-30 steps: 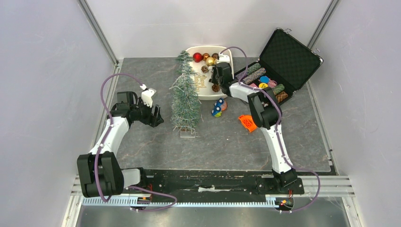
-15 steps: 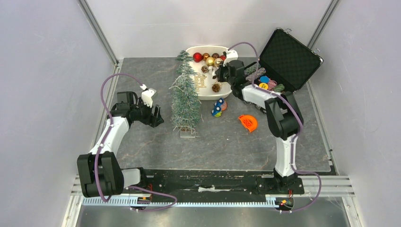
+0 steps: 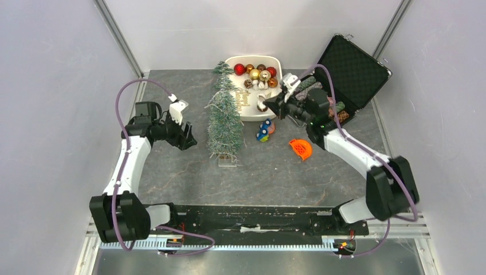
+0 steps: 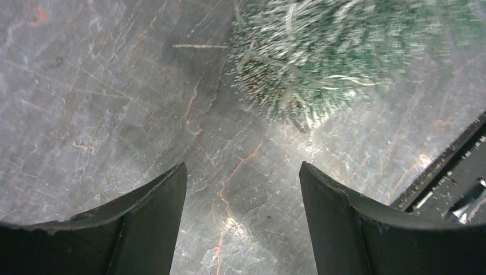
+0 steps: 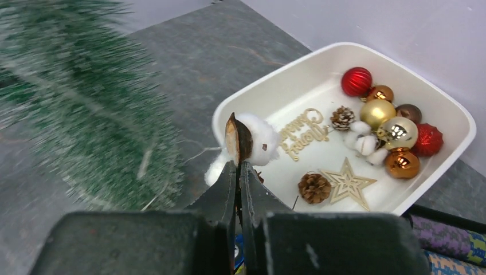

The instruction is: Decorate the small christmas tree

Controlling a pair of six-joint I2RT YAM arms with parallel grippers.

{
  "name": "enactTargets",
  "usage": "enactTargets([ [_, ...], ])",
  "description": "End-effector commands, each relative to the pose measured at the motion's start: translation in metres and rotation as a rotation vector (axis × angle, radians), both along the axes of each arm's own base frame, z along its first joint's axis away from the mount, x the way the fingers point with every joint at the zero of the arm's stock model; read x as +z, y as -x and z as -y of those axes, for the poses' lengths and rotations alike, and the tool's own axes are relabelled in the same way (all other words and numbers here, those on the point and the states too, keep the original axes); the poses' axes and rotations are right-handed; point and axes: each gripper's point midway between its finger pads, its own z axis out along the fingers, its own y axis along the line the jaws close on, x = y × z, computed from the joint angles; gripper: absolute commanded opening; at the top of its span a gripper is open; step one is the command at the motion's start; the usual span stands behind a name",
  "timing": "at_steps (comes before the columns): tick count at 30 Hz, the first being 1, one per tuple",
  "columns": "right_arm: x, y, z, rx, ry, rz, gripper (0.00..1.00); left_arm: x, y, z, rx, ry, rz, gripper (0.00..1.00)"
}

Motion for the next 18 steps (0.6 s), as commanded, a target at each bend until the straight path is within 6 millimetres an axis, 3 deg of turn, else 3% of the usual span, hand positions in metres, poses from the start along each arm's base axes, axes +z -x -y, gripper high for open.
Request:
enactTargets([
  [1, 0.028, 0.056, 0.0, 0.165, -0.015, 0.13, 0.0, 0.046, 0.02, 0.014, -0.142, 0.029, 0.06, 0.78],
  [8, 0.058, 0.123, 0.004, 0.266, -0.123, 0.213, 0.0, 0.103, 0.052, 0.026, -0.235, 0.055, 0.115, 0.73],
  [13, 0.08, 0.171, -0.014, 0.359, -0.227, 0.258, 0.0, 0.151, 0.073, 0.055, -0.317, 0.184, 0.158, 0.73],
  [18, 0.114, 0.208, -0.034, 0.267, -0.361, 0.393, 0.0, 0.182, 0.086, 0.091, -0.393, 0.224, 0.183, 0.74],
])
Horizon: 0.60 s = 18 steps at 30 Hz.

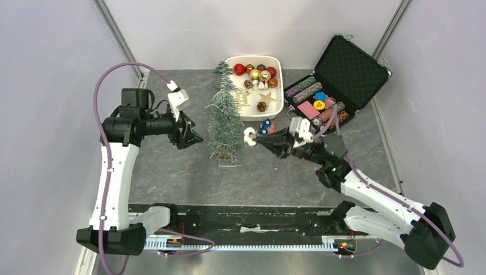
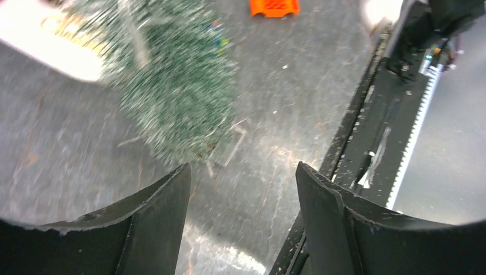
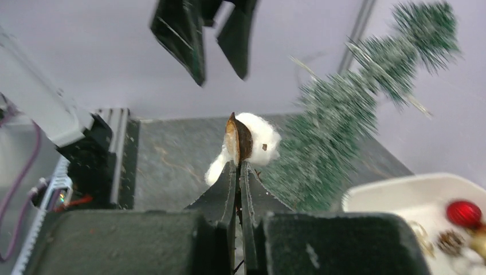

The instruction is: Decorate the small christmas tree

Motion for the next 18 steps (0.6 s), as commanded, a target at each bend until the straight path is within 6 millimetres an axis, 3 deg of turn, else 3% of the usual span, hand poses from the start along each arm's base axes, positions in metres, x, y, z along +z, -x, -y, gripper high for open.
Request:
enactTargets([
  [1, 0.049, 0.017, 0.002, -0.141, -0.235, 0.099, 0.0, 0.035, 0.025, 0.038, -0.097, 0.093, 0.002, 0.75],
  [6, 0.073, 0.01, 0.009, -0.236, -0.455, -0.045, 0.0, 0.048, 0.037, 0.061, -0.18, 0.129, 0.01, 0.82],
  [13, 0.072, 0.012, -0.029, -0.215, -0.46, -0.143, 0.0, 0.055, 0.046, 0.085, -0.231, 0.155, 0.02, 0.83],
  [18, 0.078, 0.022, -0.04, -0.184, -0.467, -0.129, 0.0, 0.06, 0.042, 0.094, -0.233, 0.168, 0.026, 0.83],
])
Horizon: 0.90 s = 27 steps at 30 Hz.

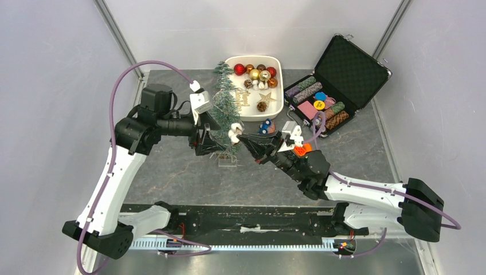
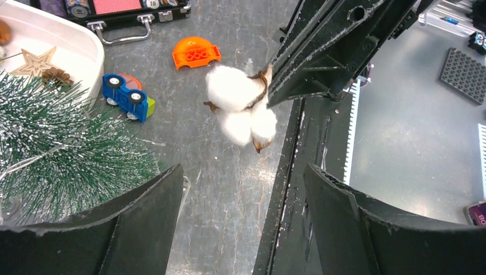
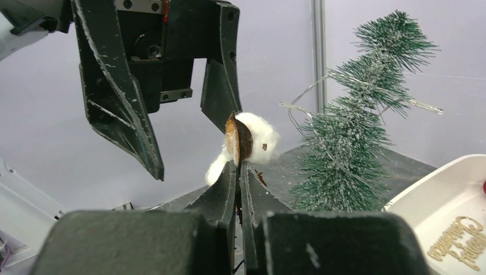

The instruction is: Decorate the small christmas tree

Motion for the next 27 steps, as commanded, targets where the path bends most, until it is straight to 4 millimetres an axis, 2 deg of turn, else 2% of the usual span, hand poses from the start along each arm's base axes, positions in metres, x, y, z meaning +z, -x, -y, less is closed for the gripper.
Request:
enactTargets([
  [1, 0.046, 0.004, 0.005, -0.019, -0.123, 0.043, 0.0, 0.017, -0.008, 0.008, 0.031, 0.046, 0.023, 0.82],
  [5, 0.044, 0.006, -0.002, 0.001, -0.113, 0.043, 0.0, 0.015, -0.016, 0.014, 0.05, 0.063, 0.002, 0.79],
  [9, 0.043, 0.004, -0.003, -0.007, -0.107, 0.044, 0.0, 0.022, -0.004, 0.024, -0.022, 0.118, -0.049, 0.78],
  [11, 0.045, 0.006, -0.004, 0.002, -0.108, 0.052, 0.0, 0.023, -0.004, 0.026, -0.019, 0.126, -0.05, 0.76],
  [19, 0.046, 0.009, -0.011, 0.031, -0.105, 0.064, 0.0, 0.013, -0.013, 0.028, 0.016, 0.102, -0.056, 0.64],
  [20, 0.047, 0.01, -0.012, 0.035, -0.104, 0.066, 0.0, 0.014, -0.013, 0.028, 0.016, 0.103, -0.054, 0.6],
  [22, 0.045, 0.01, -0.014, 0.036, -0.1, 0.064, 0.0, 0.017, -0.012, 0.029, 0.013, 0.11, -0.05, 0.47],
  [23, 0.044, 0.009, -0.014, 0.036, -0.1, 0.062, 0.0, 0.017, -0.012, 0.028, 0.013, 0.112, -0.049, 0.37],
  [26, 0.044, 0.01, -0.016, 0.045, -0.095, 0.064, 0.0, 0.017, -0.009, 0.029, -0.001, 0.116, -0.057, 0.15],
  [27, 0.044, 0.011, -0.016, 0.047, -0.092, 0.065, 0.0, 0.018, -0.008, 0.029, -0.005, 0.119, -0.059, 0.04],
])
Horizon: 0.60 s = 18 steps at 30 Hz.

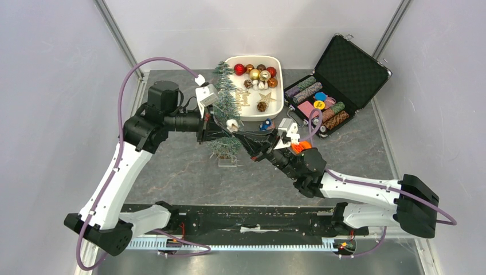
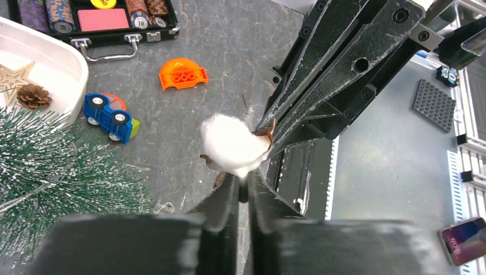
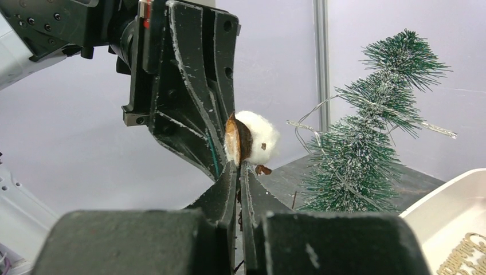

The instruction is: Decorate the small christmas tree

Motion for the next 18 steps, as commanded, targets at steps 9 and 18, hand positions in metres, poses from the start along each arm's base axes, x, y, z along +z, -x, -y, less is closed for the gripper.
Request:
enactTargets([
  [9, 0.017, 0.001, 0.008, -0.041, 0.025, 0.057, 0.23, 0.006, -0.013, -0.011, 0.117, -0.034, 0.067, 0.02],
  [18, 0.014, 0.012, 0.009, -0.022, 0.182, 0.16, 0.77, -0.006, -0.018, -0.028, 0.165, -0.141, 0.117, 0.02],
])
